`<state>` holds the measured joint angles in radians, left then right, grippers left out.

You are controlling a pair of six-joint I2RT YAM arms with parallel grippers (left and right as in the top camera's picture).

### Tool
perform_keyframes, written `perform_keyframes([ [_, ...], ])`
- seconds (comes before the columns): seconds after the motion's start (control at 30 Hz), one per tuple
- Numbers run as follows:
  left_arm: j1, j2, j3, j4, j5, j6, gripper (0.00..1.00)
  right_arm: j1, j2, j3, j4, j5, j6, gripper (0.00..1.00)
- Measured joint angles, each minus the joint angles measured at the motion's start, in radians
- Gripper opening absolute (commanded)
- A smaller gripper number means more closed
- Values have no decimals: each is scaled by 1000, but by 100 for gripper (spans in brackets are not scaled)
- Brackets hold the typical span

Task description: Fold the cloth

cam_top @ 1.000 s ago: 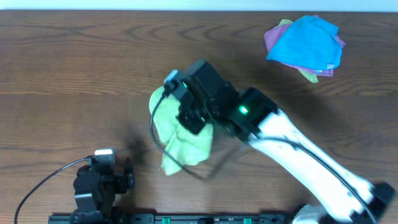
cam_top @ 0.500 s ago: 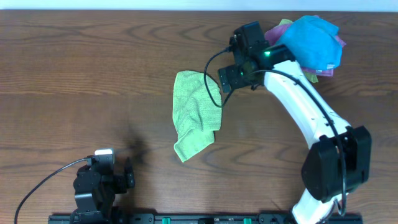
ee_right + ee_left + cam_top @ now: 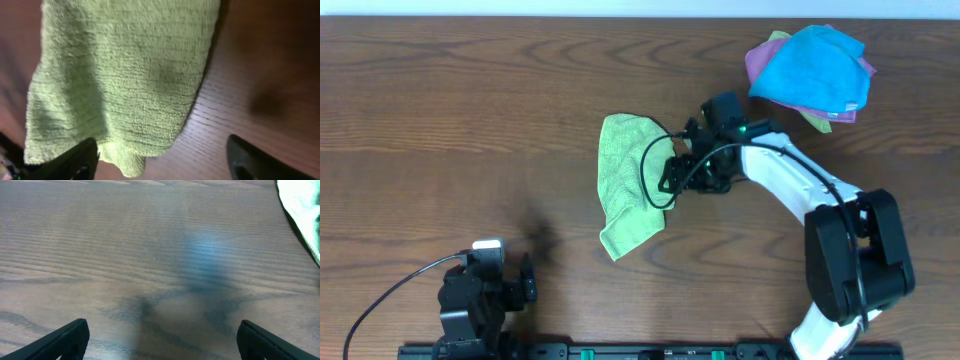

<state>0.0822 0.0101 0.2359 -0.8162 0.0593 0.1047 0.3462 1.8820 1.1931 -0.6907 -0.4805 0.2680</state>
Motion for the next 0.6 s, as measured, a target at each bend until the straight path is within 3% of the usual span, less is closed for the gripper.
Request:
perform_keyframes([
  [0.3, 0, 0, 0, 0, 0, 0, 95, 0, 0, -96, 135, -29, 89, 69],
  [0.6, 0, 0, 0, 0, 0, 0, 95, 2, -2, -134, 216, -52, 131, 66],
])
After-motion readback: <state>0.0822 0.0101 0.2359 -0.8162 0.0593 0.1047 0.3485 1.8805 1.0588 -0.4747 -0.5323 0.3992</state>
